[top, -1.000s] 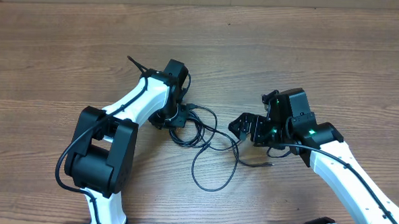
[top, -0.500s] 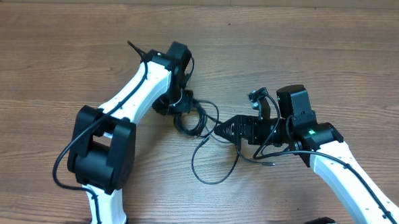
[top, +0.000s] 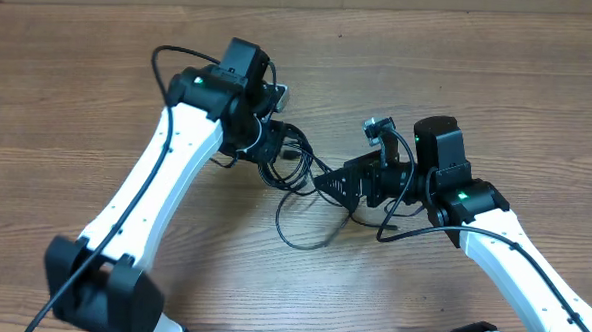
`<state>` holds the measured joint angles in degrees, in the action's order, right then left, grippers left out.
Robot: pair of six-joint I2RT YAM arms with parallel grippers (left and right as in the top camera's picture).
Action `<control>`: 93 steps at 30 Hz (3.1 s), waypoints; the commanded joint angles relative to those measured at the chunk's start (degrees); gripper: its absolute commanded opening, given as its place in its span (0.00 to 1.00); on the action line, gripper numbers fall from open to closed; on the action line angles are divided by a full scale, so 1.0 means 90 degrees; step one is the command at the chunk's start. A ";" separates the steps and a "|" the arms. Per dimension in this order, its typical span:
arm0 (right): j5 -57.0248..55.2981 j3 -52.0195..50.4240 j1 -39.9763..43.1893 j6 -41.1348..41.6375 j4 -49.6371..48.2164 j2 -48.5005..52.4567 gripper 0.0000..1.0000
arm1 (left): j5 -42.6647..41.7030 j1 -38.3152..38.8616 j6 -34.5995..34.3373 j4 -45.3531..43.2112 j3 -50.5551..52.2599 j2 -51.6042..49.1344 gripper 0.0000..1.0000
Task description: Untangle cables
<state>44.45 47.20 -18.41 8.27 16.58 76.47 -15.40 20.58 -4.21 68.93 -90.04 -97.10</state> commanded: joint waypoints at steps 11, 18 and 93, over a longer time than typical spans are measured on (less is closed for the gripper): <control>0.0165 -0.0012 -0.0134 -0.0323 -0.0267 0.0019 0.80 | -0.1455 0.0002 0.0663 0.0049 -0.0151 0.0704 0.04; 0.0163 -0.0012 -0.0423 -0.0835 0.0396 0.0019 0.62 | -0.2482 0.0000 0.0668 -0.0325 -0.0151 0.0707 0.04; -0.1447 -0.0012 -0.0525 0.2467 0.0413 0.0019 0.79 | -0.2339 -0.0695 0.1350 -0.0758 0.0039 0.0483 0.05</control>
<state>26.63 47.18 -23.27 30.28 21.37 76.51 -34.11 13.61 6.61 62.48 -90.02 -92.27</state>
